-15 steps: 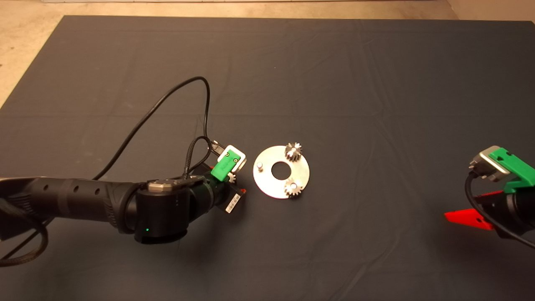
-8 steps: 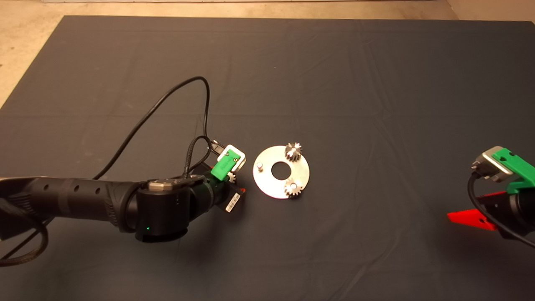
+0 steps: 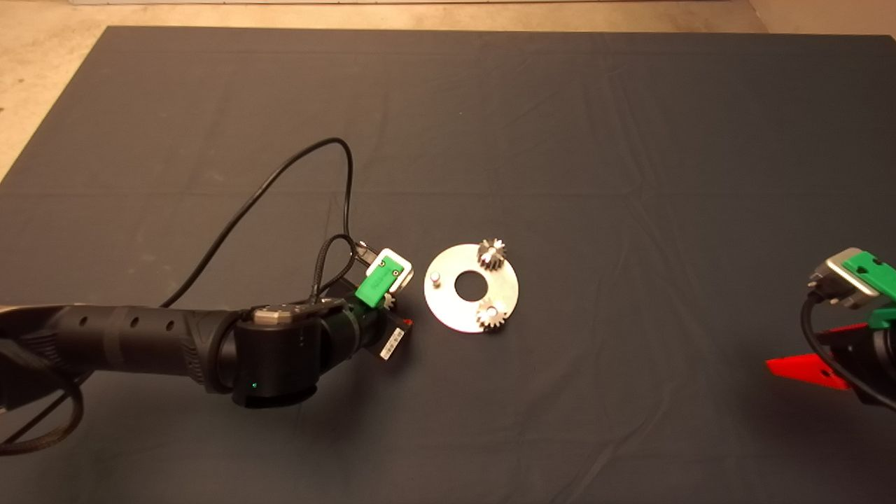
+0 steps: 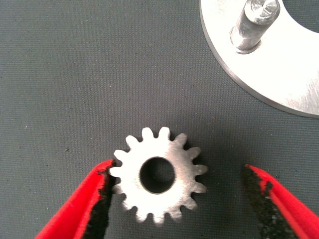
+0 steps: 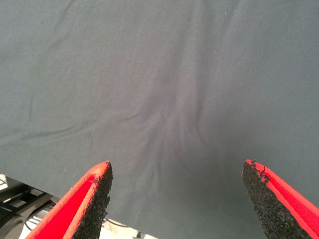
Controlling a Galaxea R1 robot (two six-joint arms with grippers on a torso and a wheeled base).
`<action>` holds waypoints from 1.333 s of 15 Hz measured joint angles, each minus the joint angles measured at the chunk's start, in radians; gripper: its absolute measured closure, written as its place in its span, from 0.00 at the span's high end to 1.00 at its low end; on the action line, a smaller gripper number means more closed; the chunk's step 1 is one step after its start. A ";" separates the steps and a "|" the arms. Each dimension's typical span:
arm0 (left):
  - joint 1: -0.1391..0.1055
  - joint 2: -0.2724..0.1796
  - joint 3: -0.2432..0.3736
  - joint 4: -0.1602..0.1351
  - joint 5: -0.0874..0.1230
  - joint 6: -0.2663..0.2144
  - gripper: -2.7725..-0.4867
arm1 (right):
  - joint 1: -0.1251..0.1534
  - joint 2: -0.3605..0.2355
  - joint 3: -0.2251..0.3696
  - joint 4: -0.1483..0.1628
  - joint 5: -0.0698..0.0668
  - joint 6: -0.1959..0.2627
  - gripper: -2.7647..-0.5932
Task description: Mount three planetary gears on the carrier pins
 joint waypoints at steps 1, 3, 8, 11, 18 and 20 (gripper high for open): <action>0.000 0.000 0.000 0.002 -0.001 0.000 0.53 | 0.000 -0.007 0.000 0.000 0.010 -0.004 0.61; 0.000 0.000 0.000 0.003 -0.002 0.000 0.52 | 0.000 -0.013 0.000 0.000 0.013 -0.004 0.61; 0.000 0.000 0.000 0.006 -0.003 0.003 0.40 | 0.000 -0.017 0.000 0.000 0.013 -0.007 0.61; 0.000 -0.003 0.000 0.007 -0.004 0.003 0.33 | -0.008 -0.019 0.000 0.001 0.015 -0.011 0.61; 0.000 -0.006 0.000 0.009 -0.005 0.012 0.24 | -0.017 -0.027 0.001 0.001 0.025 -0.011 0.61; 0.000 -0.006 0.000 0.009 -0.008 0.028 0.22 | -0.017 -0.027 0.001 0.001 0.027 -0.011 0.61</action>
